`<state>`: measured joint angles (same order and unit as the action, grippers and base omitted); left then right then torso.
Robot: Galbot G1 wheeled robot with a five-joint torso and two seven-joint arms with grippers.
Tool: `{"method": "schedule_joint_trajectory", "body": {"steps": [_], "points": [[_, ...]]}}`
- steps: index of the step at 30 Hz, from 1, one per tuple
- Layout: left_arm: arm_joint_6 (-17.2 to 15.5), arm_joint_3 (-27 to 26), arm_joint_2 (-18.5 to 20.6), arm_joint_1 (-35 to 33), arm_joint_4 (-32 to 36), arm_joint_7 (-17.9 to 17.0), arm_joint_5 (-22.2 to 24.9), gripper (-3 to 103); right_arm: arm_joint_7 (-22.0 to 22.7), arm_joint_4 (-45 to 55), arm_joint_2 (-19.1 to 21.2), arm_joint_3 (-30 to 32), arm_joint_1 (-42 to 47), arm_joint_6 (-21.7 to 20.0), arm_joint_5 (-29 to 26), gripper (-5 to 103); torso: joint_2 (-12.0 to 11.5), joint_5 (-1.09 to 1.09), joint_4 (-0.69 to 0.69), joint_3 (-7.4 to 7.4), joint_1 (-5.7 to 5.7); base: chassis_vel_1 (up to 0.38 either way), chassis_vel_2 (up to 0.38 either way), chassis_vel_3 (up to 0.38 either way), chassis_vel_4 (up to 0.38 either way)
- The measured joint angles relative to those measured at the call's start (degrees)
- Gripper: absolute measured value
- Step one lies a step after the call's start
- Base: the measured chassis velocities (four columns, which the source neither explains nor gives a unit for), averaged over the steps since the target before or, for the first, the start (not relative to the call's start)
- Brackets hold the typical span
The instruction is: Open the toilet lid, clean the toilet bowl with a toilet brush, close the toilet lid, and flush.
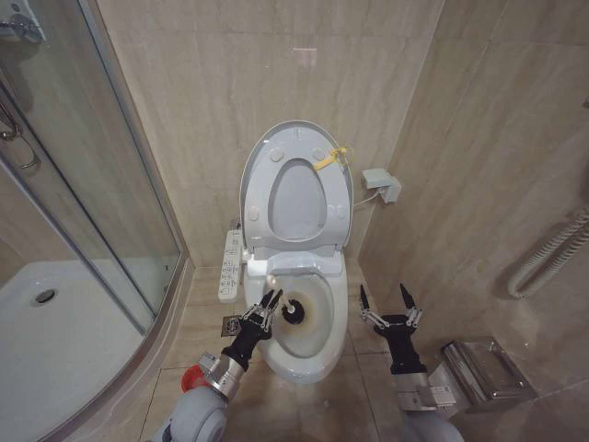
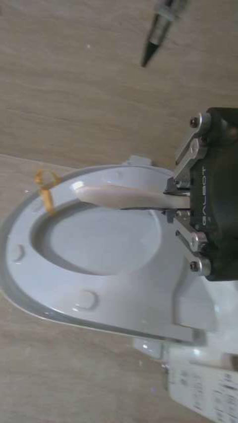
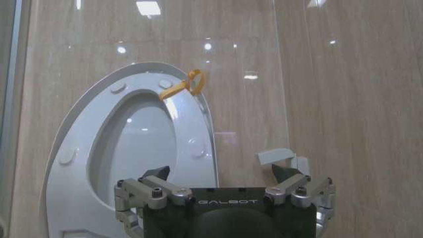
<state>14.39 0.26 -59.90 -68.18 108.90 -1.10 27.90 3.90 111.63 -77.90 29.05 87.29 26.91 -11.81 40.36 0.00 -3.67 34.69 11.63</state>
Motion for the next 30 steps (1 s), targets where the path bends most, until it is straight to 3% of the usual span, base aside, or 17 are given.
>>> {"method": "schedule_joint_trajectory", "body": {"steps": [3,9,30], "points": [[-0.74,-0.70,0.33,-0.44,1.87,0.05,0.71,14,0.00,-0.09,-0.13,-0.01,-0.01,0.01,0.02,100,0.00,0.01,0.00,-0.01,0.00,0.000,0.000,0.000,0.000],[-1.20,0.24,-0.86,-0.36,-2.60,-0.01,1.22,14,0.00,-0.36,-0.51,-0.08,-0.02,0.17,0.07,100,0.00,0.00,0.01,0.00,0.01,0.000,0.000,0.000,0.000],[-0.69,-2.20,-2.03,-3.70,1.79,0.70,-0.20,14,0.15,1.29,0.10,0.21,1.24,0.36,0.38,100,0.00,0.01,0.00,0.00,0.00,0.000,0.000,0.000,0.000]]}}
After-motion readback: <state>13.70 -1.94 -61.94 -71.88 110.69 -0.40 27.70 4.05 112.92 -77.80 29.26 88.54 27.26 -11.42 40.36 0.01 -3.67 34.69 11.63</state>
